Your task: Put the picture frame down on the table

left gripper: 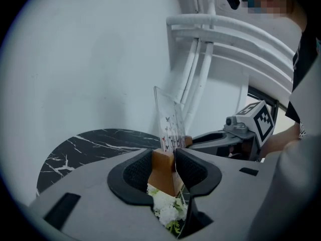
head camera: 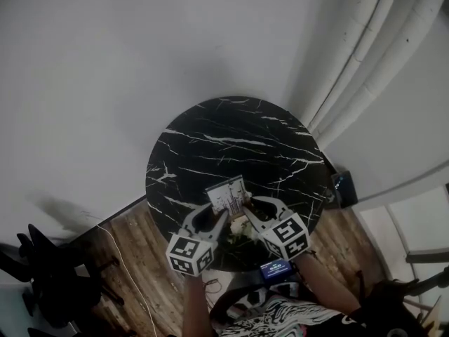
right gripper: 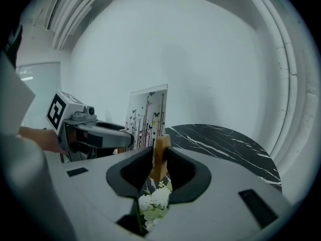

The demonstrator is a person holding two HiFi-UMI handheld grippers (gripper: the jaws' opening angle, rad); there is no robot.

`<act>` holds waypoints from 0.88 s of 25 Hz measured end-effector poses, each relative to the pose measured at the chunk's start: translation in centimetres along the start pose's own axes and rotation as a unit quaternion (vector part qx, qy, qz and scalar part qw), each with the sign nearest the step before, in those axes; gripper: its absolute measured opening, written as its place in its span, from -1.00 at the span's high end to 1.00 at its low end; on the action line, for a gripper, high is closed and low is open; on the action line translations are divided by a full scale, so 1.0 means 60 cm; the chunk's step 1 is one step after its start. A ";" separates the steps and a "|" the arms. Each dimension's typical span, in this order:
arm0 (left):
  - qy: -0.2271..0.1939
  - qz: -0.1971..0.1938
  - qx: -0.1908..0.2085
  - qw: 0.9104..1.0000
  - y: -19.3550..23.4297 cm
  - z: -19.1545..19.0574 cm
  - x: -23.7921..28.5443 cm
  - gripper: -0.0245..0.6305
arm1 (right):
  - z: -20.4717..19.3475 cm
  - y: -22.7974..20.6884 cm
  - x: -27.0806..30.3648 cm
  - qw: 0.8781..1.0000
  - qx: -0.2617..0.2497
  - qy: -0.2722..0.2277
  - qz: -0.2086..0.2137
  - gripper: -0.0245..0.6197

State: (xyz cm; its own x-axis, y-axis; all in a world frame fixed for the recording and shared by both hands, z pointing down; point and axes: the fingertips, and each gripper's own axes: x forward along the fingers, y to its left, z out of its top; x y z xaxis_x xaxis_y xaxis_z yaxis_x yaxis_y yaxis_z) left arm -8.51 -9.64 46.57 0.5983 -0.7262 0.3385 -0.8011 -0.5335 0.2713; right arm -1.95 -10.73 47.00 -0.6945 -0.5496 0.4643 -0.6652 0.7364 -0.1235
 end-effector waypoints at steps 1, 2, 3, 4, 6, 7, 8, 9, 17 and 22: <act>-0.001 0.001 0.002 1.000 0.001 0.003 0.000 0.45 | 0.002 -0.001 0.000 1.000 -0.001 -0.001 0.001 0.64; -0.002 0.003 0.004 1.000 0.002 0.005 0.001 0.45 | 0.005 -0.002 0.001 1.000 -0.002 -0.003 0.003 0.64; -0.002 0.006 0.007 1.000 0.003 0.008 0.001 0.45 | 0.008 -0.003 0.003 1.000 -0.003 -0.005 0.005 0.64; -0.002 0.008 0.010 1.000 0.005 0.009 0.002 0.45 | 0.010 -0.004 0.006 1.000 -0.004 -0.007 0.007 0.64; -0.002 0.012 0.012 1.000 0.013 0.013 0.005 0.45 | 0.014 -0.006 0.014 1.000 -0.006 -0.009 0.011 0.64; -0.002 0.014 0.011 1.000 0.017 0.014 0.006 0.45 | 0.016 -0.007 0.019 1.000 -0.007 -0.007 0.013 0.64; -0.003 0.017 0.010 1.000 0.021 0.014 0.006 0.45 | 0.017 -0.008 0.023 1.000 -0.009 -0.005 0.015 0.64; -0.003 0.019 0.009 1.000 0.024 0.014 0.006 0.45 | 0.018 -0.008 0.027 1.000 -0.010 -0.004 0.017 0.64; 0.005 0.038 0.004 0.999 0.054 0.001 0.015 0.45 | 0.005 -0.012 0.062 0.999 -0.010 0.022 0.039 0.65; 0.009 0.053 -0.001 0.999 0.078 -0.008 0.028 0.45 | -0.001 -0.022 0.091 0.998 -0.010 0.035 0.055 0.66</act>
State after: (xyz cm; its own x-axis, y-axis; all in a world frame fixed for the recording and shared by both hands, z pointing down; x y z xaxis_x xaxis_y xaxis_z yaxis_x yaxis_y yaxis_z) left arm -11.23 -13.14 48.83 0.5108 -0.7706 0.3813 -0.8597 -0.4536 0.2349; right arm -4.83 -14.65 49.74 -0.7422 -0.4358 0.5091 -0.5795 0.7989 -0.1610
